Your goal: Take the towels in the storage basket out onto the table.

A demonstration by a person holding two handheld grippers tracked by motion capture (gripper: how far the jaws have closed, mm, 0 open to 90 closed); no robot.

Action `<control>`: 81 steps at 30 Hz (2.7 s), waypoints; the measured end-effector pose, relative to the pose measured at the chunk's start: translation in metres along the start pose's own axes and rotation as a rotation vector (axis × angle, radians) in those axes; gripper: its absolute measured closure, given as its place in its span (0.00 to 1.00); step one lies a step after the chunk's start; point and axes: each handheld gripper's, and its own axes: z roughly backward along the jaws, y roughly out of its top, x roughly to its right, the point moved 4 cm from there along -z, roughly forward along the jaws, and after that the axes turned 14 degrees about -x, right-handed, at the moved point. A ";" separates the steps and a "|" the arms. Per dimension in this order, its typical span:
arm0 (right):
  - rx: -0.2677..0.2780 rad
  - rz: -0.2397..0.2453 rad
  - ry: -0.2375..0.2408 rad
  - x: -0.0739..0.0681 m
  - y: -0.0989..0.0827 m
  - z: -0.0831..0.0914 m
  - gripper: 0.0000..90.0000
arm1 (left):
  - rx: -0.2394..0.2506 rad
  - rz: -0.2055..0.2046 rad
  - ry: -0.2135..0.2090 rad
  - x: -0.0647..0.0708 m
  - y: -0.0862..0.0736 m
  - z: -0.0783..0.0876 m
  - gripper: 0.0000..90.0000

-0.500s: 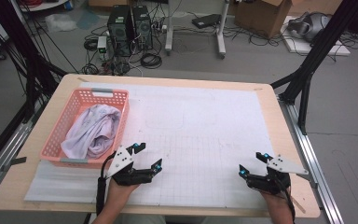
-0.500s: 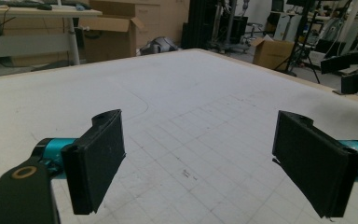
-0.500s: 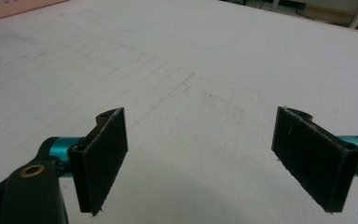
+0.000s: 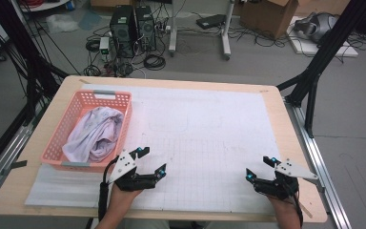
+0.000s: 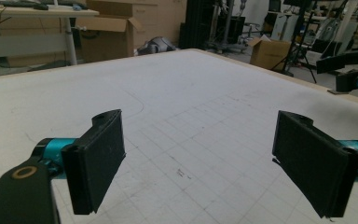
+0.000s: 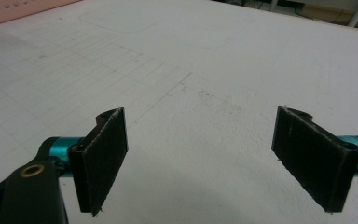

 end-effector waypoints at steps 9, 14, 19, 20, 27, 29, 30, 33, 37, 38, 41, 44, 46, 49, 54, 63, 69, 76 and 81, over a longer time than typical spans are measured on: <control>-0.007 -0.001 0.008 0.000 0.003 -0.006 0.19 | -0.010 0.003 0.003 -0.001 -0.002 0.001 0.19; -0.009 0.003 0.019 -0.002 0.005 -0.009 0.19 | -0.024 0.007 -0.004 0.001 -0.002 0.002 0.19; -0.014 0.004 0.024 -0.001 0.006 -0.011 0.19 | -0.019 0.005 -0.002 0.002 0.010 0.006 0.19; -0.016 0.003 0.026 -0.002 0.005 -0.010 0.19 | -0.016 0.013 -0.010 0.002 0.016 0.011 0.19; -0.011 0.013 0.025 -0.006 0.008 -0.008 0.19 | -0.023 0.007 0.001 0.001 0.027 0.021 0.19; -0.015 0.014 0.034 -0.007 0.008 -0.008 0.19 | -0.019 0.010 0.000 0.000 0.032 0.025 0.19; -0.016 0.018 0.034 -0.007 0.008 -0.008 0.19 | -0.010 0.013 -0.005 -0.002 0.038 0.029 0.19; -0.021 0.005 0.038 -0.007 0.007 -0.008 0.19 | 0.000 0.015 -0.009 -0.005 0.045 0.034 0.19; -0.020 0.003 0.037 -0.005 0.006 -0.007 0.19 | 0.003 0.001 0.007 -0.013 0.059 0.041 0.19; -0.024 -0.002 0.038 -0.005 0.005 -0.007 0.19 | 0.004 -0.004 0.014 -0.017 0.063 0.045 0.19; -0.024 0.002 0.035 -0.003 0.005 -0.007 0.19 | 0.007 -0.004 0.019 -0.022 0.068 0.048 0.19; -0.024 -0.001 0.036 -0.003 0.005 -0.006 0.19 | 0.010 -0.007 0.033 -0.029 0.073 0.053 0.19; -0.024 -0.001 0.036 -0.004 0.004 -0.005 0.19 | 0.015 0.000 0.044 -0.034 0.075 0.056 0.19; -0.025 0.002 0.035 -0.004 0.004 -0.005 0.19 | 0.018 0.010 0.065 -0.042 0.076 0.061 0.19; -0.026 -0.003 0.033 -0.003 0.003 -0.004 0.19 | -0.001 0.013 0.090 -0.058 0.077 0.067 0.20; -0.027 0.000 0.035 -0.003 0.003 -0.004 0.19 | -0.036 0.053 0.192 -0.105 0.080 0.084 0.19; -0.034 -0.003 0.037 -0.004 0.004 -0.005 0.19 | -0.128 0.110 0.288 -0.149 0.074 0.090 0.19; -0.041 0.003 0.040 -0.006 0.004 -0.007 0.19 | -0.303 0.147 0.330 -0.178 0.058 0.077 0.19; -0.042 0.005 0.037 -0.005 0.003 -0.008 0.19 | -0.470 0.189 0.353 -0.191 0.040 0.059 0.19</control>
